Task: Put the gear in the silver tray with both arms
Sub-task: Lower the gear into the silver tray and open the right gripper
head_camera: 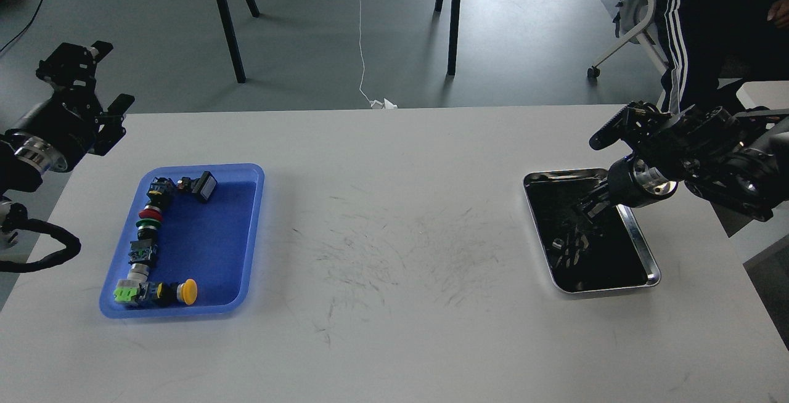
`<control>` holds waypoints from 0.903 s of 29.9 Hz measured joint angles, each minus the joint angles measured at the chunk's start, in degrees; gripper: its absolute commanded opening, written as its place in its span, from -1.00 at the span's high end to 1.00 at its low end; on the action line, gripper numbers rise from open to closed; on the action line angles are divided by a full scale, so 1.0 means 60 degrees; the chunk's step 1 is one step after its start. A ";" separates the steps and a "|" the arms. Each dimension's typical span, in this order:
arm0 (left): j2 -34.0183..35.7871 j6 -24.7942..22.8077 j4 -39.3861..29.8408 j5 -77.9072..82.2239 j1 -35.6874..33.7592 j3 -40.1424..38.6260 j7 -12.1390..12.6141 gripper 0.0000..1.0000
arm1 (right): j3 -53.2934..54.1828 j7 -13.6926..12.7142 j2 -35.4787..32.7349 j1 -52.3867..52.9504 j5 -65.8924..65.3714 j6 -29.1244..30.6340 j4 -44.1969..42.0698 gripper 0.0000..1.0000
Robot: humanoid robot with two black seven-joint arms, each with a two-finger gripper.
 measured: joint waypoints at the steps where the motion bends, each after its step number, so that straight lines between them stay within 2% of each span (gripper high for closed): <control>1: 0.0000 0.0000 -0.0004 0.0000 0.0012 0.0000 0.0000 -0.96 | 0.0002 -0.0001 0.0000 -0.0020 0.0000 -0.0002 -0.0050 0.97; 19: 0.0017 0.0029 -0.0024 -0.0003 0.0117 0.0000 0.0000 -0.96 | 0.0083 -0.0001 0.0130 -0.0205 0.0018 -0.0256 -0.0329 0.95; 21: 0.0017 0.0033 -0.0023 -0.0010 0.0122 0.0000 0.0000 -0.96 | 0.0087 -0.0001 0.0138 -0.0217 0.0018 -0.0273 -0.0329 0.80; 26: 0.0009 0.0041 -0.0022 -0.0015 0.0124 0.0000 0.0000 -0.96 | 0.0101 -0.0001 0.0163 -0.0235 0.0025 -0.0320 -0.0372 0.17; 27: 0.0005 0.0041 -0.0022 -0.0015 0.0124 0.0000 0.0000 -0.96 | 0.0103 -0.0001 0.0164 -0.0236 0.0028 -0.0324 -0.0373 0.11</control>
